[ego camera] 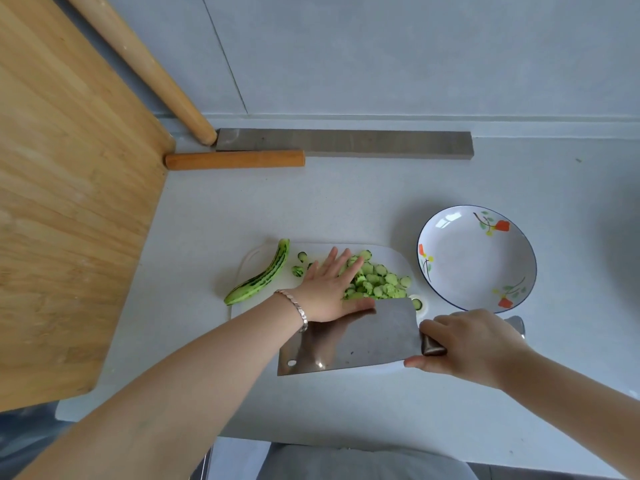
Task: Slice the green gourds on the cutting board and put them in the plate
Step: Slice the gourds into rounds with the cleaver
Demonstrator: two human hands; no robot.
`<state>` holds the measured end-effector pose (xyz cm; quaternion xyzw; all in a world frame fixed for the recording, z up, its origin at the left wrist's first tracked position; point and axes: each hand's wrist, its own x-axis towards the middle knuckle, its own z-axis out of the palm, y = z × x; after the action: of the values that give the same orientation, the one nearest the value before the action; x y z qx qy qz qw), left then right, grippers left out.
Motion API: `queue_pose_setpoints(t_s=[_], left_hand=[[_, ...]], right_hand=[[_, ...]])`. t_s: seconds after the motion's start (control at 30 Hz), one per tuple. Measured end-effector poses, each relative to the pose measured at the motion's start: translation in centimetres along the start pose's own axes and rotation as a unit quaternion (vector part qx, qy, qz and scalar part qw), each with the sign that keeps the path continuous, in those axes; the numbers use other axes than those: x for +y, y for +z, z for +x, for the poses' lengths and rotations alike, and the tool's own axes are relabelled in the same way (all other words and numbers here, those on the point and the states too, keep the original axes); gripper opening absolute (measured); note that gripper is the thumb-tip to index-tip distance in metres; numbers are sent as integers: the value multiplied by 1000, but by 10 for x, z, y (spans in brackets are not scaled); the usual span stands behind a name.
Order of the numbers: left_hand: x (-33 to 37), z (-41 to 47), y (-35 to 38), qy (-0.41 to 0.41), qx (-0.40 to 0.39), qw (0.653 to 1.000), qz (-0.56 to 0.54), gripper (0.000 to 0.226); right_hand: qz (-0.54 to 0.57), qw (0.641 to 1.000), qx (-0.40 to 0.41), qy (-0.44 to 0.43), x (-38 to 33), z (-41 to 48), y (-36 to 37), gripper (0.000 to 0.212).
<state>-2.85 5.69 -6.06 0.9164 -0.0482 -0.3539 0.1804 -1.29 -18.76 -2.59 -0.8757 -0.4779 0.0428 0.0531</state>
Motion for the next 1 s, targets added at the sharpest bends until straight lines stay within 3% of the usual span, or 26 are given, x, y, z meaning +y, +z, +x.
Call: queue_pose_setpoints(t_s=[0.13, 0.23, 0.33, 0.4, 0.5, 0.6, 0.7, 0.83, 0.93, 1.0], left_hand=[[-3, 10, -1, -35, 35, 999, -6, 72], [-7, 4, -11, -43, 138, 989, -42, 60], [-30, -8, -23, -98, 296, 941, -133, 37], [-56, -18, -24, -184, 357, 903, -151, 26], [-80, -33, -15, -263, 338, 896, -120, 28], [-81, -36, -1, -250, 298, 917, -87, 28], [-82, -33, 8, -251, 294, 921, -50, 19], [-83, -40, 16, -264, 237, 934, -43, 26], [-84, -61, 25, -267, 240, 933, -26, 26], [-86, -78, 32, -263, 255, 930, -1, 23]], right_hand=[[-7, 1000, 4, -12, 6, 0, -4, 74], [7, 999, -33, 33, 9, -2, -7, 77], [-4, 992, -76, 101, 1, -4, -23, 79], [41, 970, -148, 190, -3, -10, -21, 61], [168, 925, -135, 312, -14, -7, -17, 45], [308, 868, -96, 377, -23, -2, -15, 48], [352, 846, -79, 392, -29, 4, -15, 52], [400, 813, -95, 411, -36, 6, -11, 56], [488, 747, -134, 431, -51, 10, -10, 49], [512, 723, -182, 427, -64, 13, -5, 49]])
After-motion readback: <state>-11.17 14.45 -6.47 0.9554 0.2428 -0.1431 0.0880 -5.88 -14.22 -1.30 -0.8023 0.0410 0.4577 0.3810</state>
